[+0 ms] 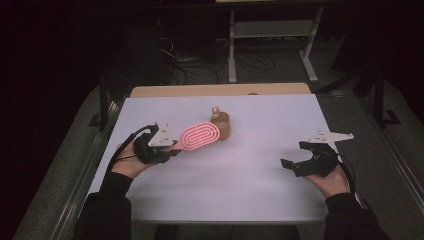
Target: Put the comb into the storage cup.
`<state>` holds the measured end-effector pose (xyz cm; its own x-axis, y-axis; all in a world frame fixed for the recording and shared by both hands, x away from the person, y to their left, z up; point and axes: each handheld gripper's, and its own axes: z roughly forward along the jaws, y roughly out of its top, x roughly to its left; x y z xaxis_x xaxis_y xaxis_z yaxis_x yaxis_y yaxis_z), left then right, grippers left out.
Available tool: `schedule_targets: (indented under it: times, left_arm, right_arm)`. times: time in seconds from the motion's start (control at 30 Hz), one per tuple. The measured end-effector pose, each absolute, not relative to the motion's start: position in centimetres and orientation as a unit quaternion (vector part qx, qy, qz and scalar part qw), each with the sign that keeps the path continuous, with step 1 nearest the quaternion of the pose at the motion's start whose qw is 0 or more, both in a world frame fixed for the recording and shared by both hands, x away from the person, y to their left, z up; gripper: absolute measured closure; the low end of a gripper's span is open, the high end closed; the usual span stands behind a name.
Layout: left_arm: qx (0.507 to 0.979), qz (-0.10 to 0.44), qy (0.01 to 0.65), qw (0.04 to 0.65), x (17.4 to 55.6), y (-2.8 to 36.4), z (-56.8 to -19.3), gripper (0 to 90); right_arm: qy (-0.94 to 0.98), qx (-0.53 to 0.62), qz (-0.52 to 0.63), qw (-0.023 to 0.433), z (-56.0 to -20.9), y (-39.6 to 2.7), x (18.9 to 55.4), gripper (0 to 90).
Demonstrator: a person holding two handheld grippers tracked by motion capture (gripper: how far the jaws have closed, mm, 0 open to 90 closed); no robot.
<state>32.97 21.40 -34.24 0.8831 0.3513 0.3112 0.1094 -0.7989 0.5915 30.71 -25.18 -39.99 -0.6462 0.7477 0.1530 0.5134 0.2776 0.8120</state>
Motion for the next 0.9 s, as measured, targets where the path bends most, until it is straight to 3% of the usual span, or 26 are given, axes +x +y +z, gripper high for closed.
schedule_targets:
  times: [0.9]
  left_arm:
    - [0.916, 0.223, 0.106, 0.317, 33.4, 19.1, -33.2, 70.2]
  right_arm:
    - [0.812, 0.353, 0.447, 0.126, -35.5, -21.0, 33.2, 0.0]
